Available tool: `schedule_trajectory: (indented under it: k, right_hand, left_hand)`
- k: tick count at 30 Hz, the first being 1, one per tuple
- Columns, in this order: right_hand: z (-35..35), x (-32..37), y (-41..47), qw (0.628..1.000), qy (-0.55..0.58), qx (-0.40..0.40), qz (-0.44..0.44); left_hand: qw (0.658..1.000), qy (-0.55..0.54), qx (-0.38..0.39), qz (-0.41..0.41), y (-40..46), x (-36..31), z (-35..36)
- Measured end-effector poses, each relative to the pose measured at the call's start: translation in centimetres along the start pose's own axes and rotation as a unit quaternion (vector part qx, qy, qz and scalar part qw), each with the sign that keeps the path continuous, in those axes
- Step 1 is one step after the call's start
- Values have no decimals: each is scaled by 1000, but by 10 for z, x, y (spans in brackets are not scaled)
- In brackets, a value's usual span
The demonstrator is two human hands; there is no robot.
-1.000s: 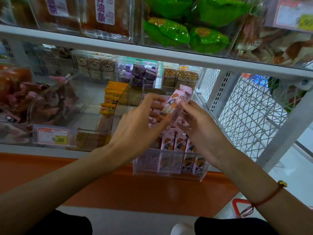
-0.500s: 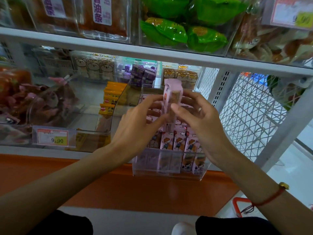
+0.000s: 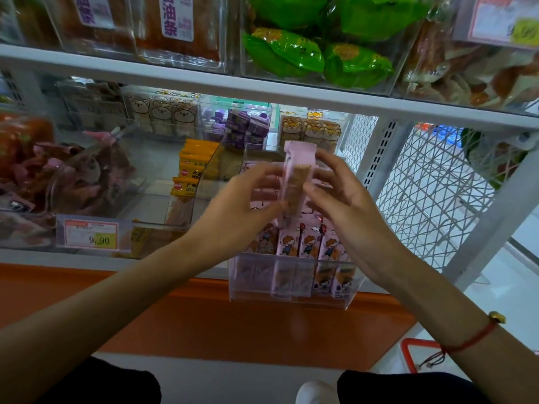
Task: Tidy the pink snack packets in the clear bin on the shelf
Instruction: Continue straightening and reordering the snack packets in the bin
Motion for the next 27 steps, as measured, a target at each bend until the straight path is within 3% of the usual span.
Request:
schedule_trajectory:
  k: [3, 6, 12, 17, 22, 27]
  right_hand:
    - [7, 15, -7, 996, -15, 23, -83]
    - [9, 18, -11, 994, -24, 22, -108]
    - [8, 14, -9, 995, -43, 12, -88]
    - [5, 2, -6, 994, -92, -7, -51]
    - [2, 0, -3, 997, -39, -17, -59]
    - [-3, -19, 4, 998, 37, 14, 39]
  left_hand:
    - [997, 4, -59, 39, -1, -3, -14]
    - [996, 32, -66, 53, -2, 1, -16]
    - [997, 19, -65, 36, -1, 7, -13]
    - [990, -66, -120, -27, 0, 14, -19]
    - [981, -131, -127, -59, 0, 16, -22]
    - [973, -200, -95, -69, 3, 14, -29]
Point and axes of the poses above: each hand's wrist, its own y-axis towards the middle knuckle, its own z-axis out of the palm, x = y × z, the point moved 7 cm from there along y, towards the middle knuckle, and after that the axes turned 6 degrees about z, right-handed, at the moved point
